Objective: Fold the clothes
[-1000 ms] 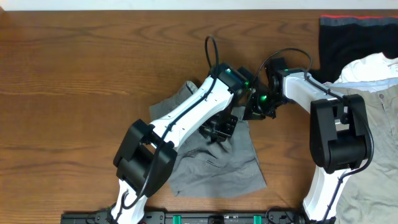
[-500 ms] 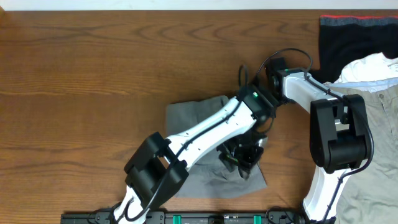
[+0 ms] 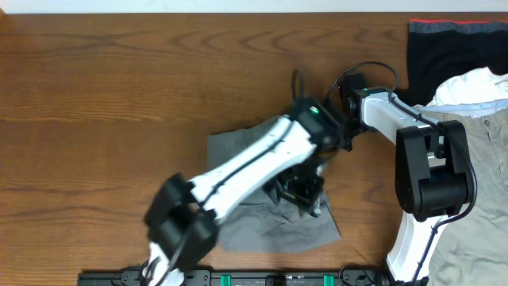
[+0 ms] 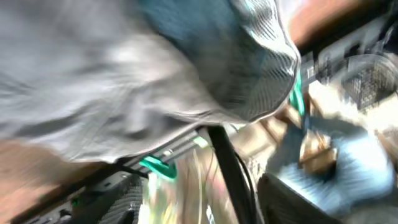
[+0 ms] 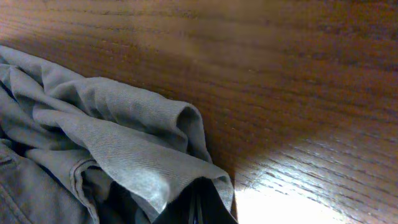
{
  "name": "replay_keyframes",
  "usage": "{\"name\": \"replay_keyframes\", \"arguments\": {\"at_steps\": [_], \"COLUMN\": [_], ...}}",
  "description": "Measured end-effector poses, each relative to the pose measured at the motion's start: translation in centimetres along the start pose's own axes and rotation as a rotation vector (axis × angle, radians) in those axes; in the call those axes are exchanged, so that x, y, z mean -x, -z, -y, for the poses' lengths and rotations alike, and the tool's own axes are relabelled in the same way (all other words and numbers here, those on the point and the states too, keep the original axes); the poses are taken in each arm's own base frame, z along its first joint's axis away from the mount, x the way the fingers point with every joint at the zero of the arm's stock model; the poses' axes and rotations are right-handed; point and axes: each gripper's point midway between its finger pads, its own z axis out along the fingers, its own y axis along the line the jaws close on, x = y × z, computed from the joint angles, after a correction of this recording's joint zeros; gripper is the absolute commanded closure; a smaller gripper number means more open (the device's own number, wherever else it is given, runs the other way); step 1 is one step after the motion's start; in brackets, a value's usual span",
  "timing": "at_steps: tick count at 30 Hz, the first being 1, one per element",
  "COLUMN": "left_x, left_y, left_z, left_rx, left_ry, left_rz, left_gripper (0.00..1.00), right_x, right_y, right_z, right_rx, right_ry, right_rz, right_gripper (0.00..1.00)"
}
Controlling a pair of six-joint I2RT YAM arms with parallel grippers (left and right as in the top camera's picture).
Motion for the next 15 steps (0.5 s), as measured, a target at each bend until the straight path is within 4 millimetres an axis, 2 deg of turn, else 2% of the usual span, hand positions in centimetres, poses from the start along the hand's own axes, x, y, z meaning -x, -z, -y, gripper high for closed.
{"name": "replay_keyframes", "arguments": {"at_steps": [2, 4, 7, 10, 13, 15], "left_x": [1.1, 2.9, 5.5, 6.4, 6.7, 6.5], "left_y": [2.1, 4.2, 5.3, 3.6, 0.3, -1.8], "left_z": [-1.1, -1.8, -2.5, -2.9, -3.6, -4.1], "left_rx": [0.013, 0.012, 0.005, 0.015, 0.044, 0.066], "left_ry": [0.022, 0.037, 0.073, 0.097, 0.127, 0.148], "left_rz": [0.122, 0.261, 0.378, 0.349, 0.246, 0.174], "left_gripper": [0.48, 0.36, 0.28, 0.27, 0.28, 0.35], "right_x": [0.0, 0.0, 0.0, 0.0, 0.0, 0.0], "right_y": [0.0, 0.0, 0.0, 0.0, 0.0, 0.0], "right_z": [0.0, 0.0, 0.0, 0.0, 0.0, 0.0], "right_rx": [0.0, 0.0, -0.001, -0.001, -0.001, -0.001], "right_ry": [0.0, 0.0, -0.001, -0.002, -0.003, -0.002], "right_rz": [0.0, -0.001, -0.001, -0.002, -0.003, -0.003], "right_gripper": [0.99, 0.99, 0.99, 0.99, 0.99, 0.99]}}
